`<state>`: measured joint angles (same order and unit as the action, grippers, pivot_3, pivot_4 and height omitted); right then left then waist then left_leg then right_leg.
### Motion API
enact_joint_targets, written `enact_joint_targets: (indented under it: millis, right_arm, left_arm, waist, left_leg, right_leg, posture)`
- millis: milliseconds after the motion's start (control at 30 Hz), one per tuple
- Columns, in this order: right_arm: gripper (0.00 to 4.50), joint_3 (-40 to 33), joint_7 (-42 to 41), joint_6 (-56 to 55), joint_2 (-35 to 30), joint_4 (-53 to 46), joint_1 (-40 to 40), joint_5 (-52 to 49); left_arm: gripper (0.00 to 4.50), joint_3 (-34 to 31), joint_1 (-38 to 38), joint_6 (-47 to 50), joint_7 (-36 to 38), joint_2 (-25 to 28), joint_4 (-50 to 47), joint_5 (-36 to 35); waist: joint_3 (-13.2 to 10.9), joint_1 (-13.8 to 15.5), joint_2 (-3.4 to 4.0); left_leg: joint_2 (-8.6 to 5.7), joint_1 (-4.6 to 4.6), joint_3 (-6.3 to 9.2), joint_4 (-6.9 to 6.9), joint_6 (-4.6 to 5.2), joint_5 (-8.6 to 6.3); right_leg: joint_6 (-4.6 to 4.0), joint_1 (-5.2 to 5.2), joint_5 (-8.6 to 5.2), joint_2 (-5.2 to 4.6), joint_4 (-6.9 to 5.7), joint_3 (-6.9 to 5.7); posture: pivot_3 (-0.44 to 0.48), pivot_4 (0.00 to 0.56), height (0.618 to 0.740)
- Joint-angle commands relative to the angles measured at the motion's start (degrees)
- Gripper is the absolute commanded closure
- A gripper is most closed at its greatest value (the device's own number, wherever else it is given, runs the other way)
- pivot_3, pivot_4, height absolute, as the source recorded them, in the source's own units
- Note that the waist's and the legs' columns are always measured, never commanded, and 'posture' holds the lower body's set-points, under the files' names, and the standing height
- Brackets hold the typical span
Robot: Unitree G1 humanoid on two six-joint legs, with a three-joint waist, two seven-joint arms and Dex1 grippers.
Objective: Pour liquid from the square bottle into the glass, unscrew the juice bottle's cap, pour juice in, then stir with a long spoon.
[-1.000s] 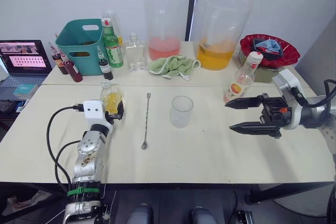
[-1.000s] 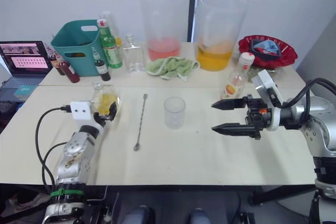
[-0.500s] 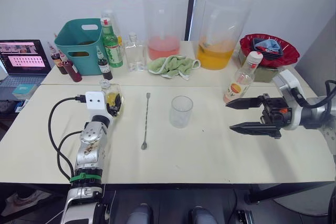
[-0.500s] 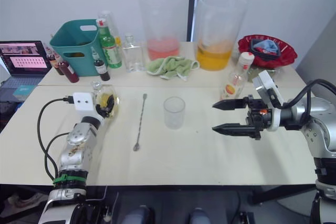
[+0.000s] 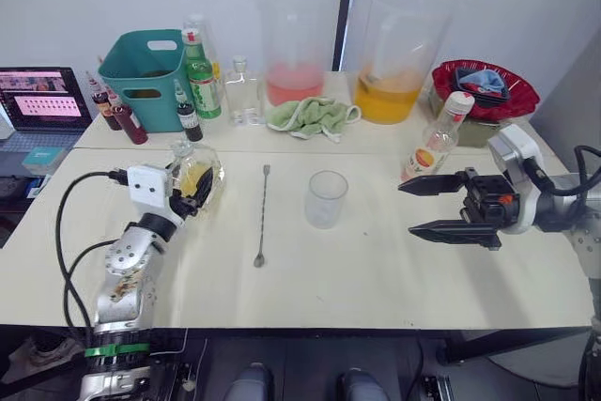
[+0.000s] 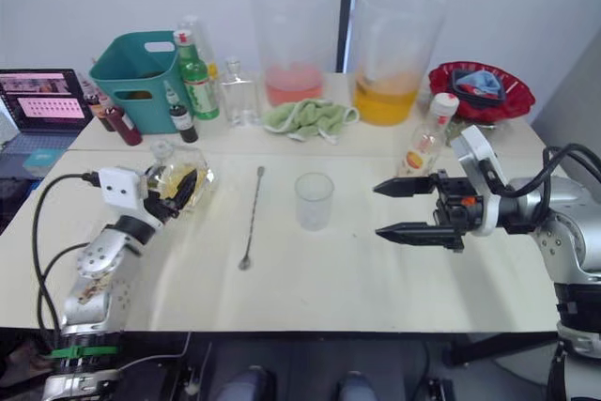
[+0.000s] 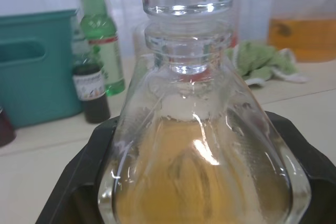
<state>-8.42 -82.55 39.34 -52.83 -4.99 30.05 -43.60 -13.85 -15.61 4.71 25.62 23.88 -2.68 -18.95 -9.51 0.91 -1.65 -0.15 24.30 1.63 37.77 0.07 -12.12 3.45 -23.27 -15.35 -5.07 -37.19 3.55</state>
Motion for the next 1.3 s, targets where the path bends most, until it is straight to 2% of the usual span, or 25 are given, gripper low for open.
enact_joint_targets:
  millis: [33, 333, 567, 733, 900, 1300]
  right_arm:
    - [0.0, -1.62, -0.04, -1.0, -0.11, -1.61, -0.14, -0.99]
    - [0.0, -2.34, 1.09, -1.67, 0.66, -3.09, 0.34, -1.65]
    - [0.0, -3.7, 3.0, -1.44, 0.46, -5.18, -1.91, -1.63]
    - [0.0, -5.78, 4.91, 0.1, -0.54, -8.06, -4.09, -2.98]
    - [0.0, -7.11, 6.28, -0.36, -2.05, -9.71, -8.06, -2.0]
    - [0.0, -10.72, 10.58, 0.68, -3.3, -15.07, -15.07, -3.55]
  left_arm:
    - [1.71, -0.3, -0.35, -0.42, 6.57, 3.15, -6.26, -4.11]
    - [1.71, 5.57, -0.55, 4.26, 22.82, 7.97, -10.24, -10.29]
    - [1.71, 9.27, -3.35, 9.3, 30.49, 9.49, -10.7, -13.87]
    - [1.71, 16.91, -5.98, 7.51, 36.28, 8.41, -8.05, -9.21]
    - [1.71, 21.34, -6.86, 4.53, 39.67, 5.59, -5.06, -7.12]
    - [1.71, 26.0, -10.26, 0.02, 44.98, 3.41, 4.4, -1.27]
  waist:
    - [0.0, 0.1, 0.0]
    - [0.0, -0.3, 0.01]
    - [-0.01, -0.38, 0.01]
    - [-0.01, -0.21, 0.01]
    - [-0.01, -0.31, 0.01]
    - [-0.01, -0.21, 0.01]
  left_leg:
    - [-0.02, 0.0, 0.0, 0.0, 0.0, 0.0]
    - [-0.02, -0.01, -0.02, 0.03, 0.01, -0.01]
    - [0.01, -0.01, -0.01, 0.04, 0.02, -0.01]
    - [-0.02, 0.0, -0.02, 0.07, 0.02, -0.01]
    - [0.0, -0.01, -0.03, 0.07, 0.04, -0.02]
    - [-0.01, -0.03, -0.05, 0.1, 0.05, -0.01]
  right_leg:
    - [0.02, 0.01, 0.01, -0.03, 0.01, -0.01]
    - [0.04, 0.03, 0.02, 0.01, 0.03, -0.03]
    - [0.04, 0.03, 0.02, 0.11, 0.03, -0.02]
    - [0.05, 0.07, 0.02, 0.08, 0.03, -0.02]
    - [0.04, 0.06, 0.02, 0.15, 0.03, -0.01]
    - [0.05, 0.09, 0.02, 0.16, 0.03, 0.03]
  posture:
    - [0.0, 0.15, 0.74]
    - [0.0, 0.15, 0.74]
    - [0.0, 0.15, 0.74]
    - [0.0, 0.15, 0.74]
    - [0.0, 0.15, 0.74]
    - [0.0, 0.15, 0.74]
